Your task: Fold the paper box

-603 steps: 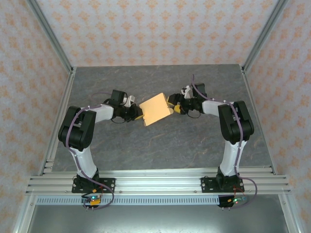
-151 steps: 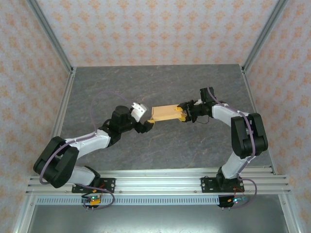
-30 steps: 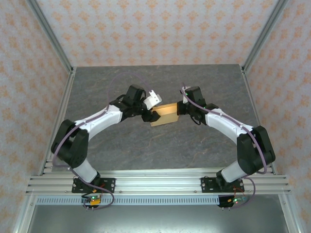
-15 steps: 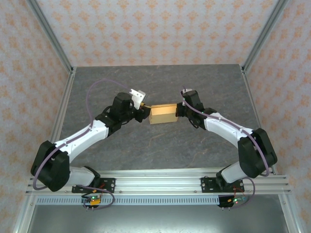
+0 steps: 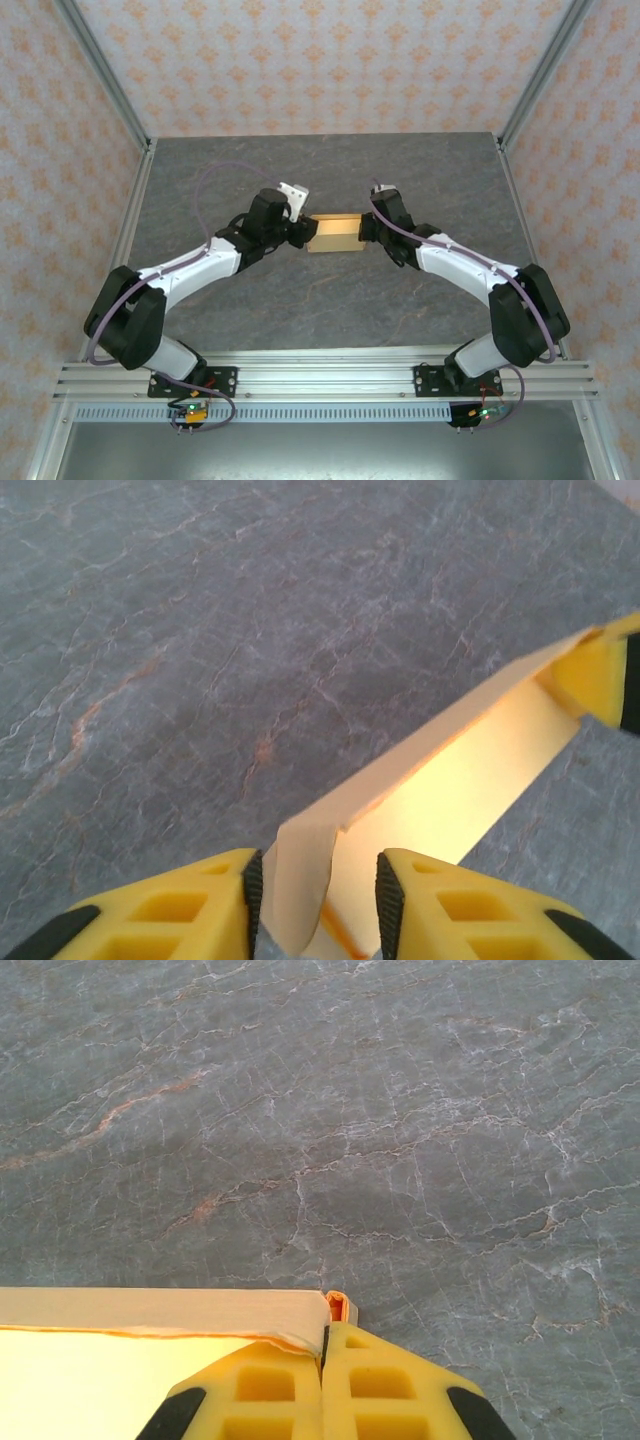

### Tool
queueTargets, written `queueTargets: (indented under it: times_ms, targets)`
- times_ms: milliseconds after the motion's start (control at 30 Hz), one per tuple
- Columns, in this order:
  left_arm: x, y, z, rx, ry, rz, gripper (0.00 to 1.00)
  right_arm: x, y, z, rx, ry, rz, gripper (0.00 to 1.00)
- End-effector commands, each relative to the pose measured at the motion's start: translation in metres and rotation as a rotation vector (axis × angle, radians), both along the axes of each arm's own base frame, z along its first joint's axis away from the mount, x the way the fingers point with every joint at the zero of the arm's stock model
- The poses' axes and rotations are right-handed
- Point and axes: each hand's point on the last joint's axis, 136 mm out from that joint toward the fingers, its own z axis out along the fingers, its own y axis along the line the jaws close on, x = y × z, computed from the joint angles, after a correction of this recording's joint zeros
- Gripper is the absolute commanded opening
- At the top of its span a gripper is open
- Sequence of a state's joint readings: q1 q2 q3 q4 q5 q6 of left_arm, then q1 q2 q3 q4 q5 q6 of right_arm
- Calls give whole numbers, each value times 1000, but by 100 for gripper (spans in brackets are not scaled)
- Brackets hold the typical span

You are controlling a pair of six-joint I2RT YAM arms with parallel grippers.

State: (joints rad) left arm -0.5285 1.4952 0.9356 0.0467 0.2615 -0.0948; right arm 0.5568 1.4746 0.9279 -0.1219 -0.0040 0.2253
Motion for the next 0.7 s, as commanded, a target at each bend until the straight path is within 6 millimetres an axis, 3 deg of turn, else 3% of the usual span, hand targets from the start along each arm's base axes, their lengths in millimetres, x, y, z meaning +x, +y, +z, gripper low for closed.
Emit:
queueTargets:
  times_ms: [0,133,333,467,667]
  targets:
    - [13,-11,17,-43,-40,1,27,-2,-9,-8,-45,36,-50,0]
    - [13,-17,12,-52,-12,-22,15,-2,-8,-7,-57,41,-58,0]
    - [11,-22,7,-91,40,-14,13,-4,0,-6,-69,33,-69,0]
    - [13,-22,2,-97,73,8,6,-4,5,-7,-81,26,-84,1]
    - [14,-25,6,-178,114,60,7,-6,2,-9,-90,16,-123,1]
